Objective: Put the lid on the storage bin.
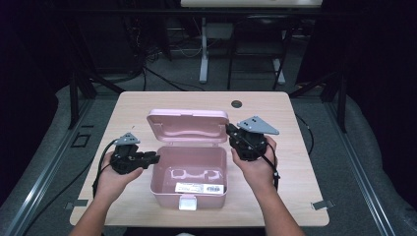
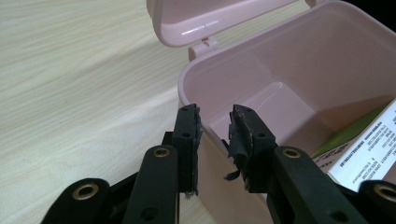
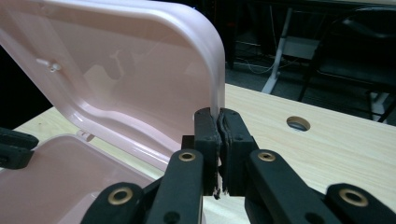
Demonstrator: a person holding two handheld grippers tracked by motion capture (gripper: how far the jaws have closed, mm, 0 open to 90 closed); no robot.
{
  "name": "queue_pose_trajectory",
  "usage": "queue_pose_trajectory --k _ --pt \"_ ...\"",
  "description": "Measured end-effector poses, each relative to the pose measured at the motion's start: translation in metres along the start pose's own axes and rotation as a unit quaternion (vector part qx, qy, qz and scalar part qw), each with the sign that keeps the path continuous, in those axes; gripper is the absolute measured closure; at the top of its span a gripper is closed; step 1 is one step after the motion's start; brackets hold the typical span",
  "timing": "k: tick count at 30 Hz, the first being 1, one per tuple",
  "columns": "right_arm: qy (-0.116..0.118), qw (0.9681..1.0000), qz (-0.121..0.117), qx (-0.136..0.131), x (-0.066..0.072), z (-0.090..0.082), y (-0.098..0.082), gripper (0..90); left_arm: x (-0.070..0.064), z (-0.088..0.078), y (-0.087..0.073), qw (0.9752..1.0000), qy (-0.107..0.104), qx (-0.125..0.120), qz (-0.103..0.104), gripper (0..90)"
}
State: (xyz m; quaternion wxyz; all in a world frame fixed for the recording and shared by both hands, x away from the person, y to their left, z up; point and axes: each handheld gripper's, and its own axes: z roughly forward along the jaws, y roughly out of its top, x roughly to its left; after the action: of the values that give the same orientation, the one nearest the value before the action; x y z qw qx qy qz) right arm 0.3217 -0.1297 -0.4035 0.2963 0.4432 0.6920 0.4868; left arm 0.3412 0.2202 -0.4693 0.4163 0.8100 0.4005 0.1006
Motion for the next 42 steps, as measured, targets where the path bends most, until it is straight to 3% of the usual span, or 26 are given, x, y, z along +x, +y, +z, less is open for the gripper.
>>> queue_pose_trajectory --k 6,12,21,28,34,42 --pt "0.004 1.0000 0.004 -0.001 0.000 -0.002 -0.002 85.5 0.002 -0.014 0.007 0.9997 0.009 -0.024 0.002 69.8" --pt "0.006 1.0000 0.006 0.003 0.001 -0.005 -0.005 86.1 -0.002 -0.031 0.018 0.9984 0.015 -0.051 0.019 68.5" --pt "0.008 1.0000 0.005 0.003 0.003 -0.009 -0.008 86.7 -0.005 -0.037 0.027 0.9960 0.037 -0.079 0.019 63.0" --pt "0.005 1.0000 -0.001 0.001 0.005 -0.012 -0.010 86.7 -0.010 -0.044 0.032 0.9922 0.051 -0.111 0.027 61.5" --pt "0.009 0.9999 -0.004 0.003 0.005 -0.015 -0.013 86.5 -0.015 -0.052 0.038 0.9909 0.047 -0.121 0.035 62.7" --pt "0.012 0.9999 -0.006 0.003 0.007 -0.019 -0.017 86.3 -0.029 -0.059 0.046 0.9844 0.062 -0.154 0.059 62.8"
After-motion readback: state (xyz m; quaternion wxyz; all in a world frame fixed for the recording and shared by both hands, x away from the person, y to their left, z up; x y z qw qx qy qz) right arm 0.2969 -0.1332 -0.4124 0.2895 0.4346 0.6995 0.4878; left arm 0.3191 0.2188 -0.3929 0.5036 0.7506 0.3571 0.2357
